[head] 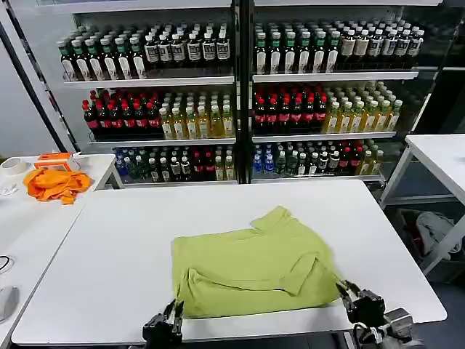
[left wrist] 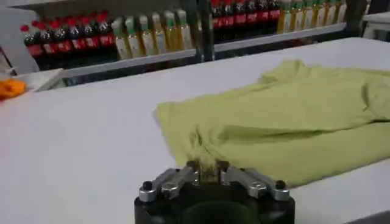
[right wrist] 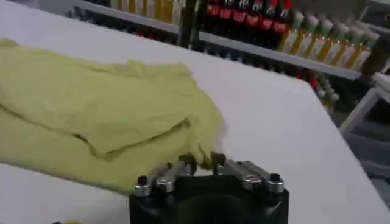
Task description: Fold and organize the clothes.
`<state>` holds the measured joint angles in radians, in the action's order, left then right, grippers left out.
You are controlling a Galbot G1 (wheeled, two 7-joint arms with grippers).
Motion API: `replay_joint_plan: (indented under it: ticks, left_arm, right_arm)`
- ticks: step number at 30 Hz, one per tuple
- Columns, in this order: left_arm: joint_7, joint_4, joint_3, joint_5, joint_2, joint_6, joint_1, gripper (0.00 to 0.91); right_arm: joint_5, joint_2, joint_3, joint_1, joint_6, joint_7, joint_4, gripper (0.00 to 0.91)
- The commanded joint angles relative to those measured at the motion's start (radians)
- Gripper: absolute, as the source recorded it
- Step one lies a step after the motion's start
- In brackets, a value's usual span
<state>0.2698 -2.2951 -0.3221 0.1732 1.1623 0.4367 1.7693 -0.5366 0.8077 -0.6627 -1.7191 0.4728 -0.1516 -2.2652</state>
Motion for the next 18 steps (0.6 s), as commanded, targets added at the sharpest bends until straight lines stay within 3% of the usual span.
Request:
replay_joint_plan:
  ticks: [1,3,4,6,10,18]
  left_arm:
    - [0.004,0.052,-0.126,0.154,-0.087,0.014,-0.195,0.907]
    - [0.014,0.134,-0.11,0.225,-0.099,0.039,-0.283,0.907]
    - [0.019,0.169,-0.098,0.255,-0.103,0.045,-0.343,0.907]
    - [0.022,0.25,-0.075,0.297,-0.111,0.062,-0.424,0.907]
    - [0.025,0.359,-0.033,0.353,-0.128,0.086,-0.564,0.907]
    - [0.036,0.513,0.047,0.411,-0.121,0.112,-0.726,0.907]
  right_arm:
    - [-0.172,-0.02,0.101,0.32,0.021,-0.056,0.112,0.907]
    - [-0.197,0.002,0.155,0.437,0.045,-0.076,0.168,0.907]
    - [-0.229,0.03,0.257,0.547,0.06,-0.09,0.254,0.907]
    - [-0.254,0.054,0.338,0.666,0.077,-0.102,0.345,0.907]
    - [-0.269,0.114,0.499,0.904,0.092,-0.101,0.513,0.907]
    - [-0.277,0.251,0.691,1.12,0.099,-0.089,0.798,0.907]
